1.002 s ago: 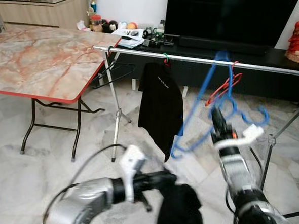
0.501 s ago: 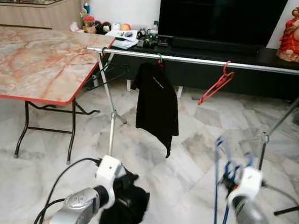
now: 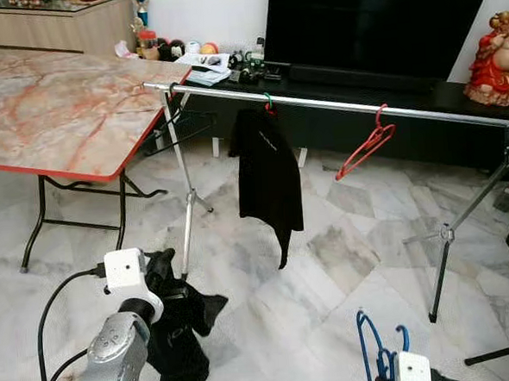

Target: Hang hanger

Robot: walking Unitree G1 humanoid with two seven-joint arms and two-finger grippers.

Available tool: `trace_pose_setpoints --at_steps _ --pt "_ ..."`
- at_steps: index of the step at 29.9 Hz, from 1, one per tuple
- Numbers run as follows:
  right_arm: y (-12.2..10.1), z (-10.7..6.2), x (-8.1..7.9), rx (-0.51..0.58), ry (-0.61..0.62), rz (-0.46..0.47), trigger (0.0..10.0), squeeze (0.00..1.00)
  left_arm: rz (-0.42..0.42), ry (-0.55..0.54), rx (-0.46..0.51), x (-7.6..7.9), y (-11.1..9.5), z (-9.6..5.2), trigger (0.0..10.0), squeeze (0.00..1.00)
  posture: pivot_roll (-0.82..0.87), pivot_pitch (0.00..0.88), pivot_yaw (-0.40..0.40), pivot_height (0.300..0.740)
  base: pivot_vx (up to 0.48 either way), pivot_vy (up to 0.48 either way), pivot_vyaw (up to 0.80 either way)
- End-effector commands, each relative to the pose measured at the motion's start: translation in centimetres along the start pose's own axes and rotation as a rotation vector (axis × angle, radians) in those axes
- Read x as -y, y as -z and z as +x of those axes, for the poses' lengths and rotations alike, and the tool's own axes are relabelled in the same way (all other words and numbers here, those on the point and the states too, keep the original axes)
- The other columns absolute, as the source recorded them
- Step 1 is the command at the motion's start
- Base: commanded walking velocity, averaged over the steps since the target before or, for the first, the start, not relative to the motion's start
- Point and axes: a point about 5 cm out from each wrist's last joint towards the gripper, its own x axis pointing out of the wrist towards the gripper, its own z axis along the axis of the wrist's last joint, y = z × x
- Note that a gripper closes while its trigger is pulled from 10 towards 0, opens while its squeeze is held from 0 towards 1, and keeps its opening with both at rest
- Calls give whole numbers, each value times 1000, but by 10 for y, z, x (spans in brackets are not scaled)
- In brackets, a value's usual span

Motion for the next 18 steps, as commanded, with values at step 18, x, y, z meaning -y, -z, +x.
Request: trace_pose_setpoints --at_steps 18 --pt "5 -1 -2 -16 -11 -78 10000 0 -21 17 29 14 0 7 10000 0 148 29 -94 740 0 0 0"
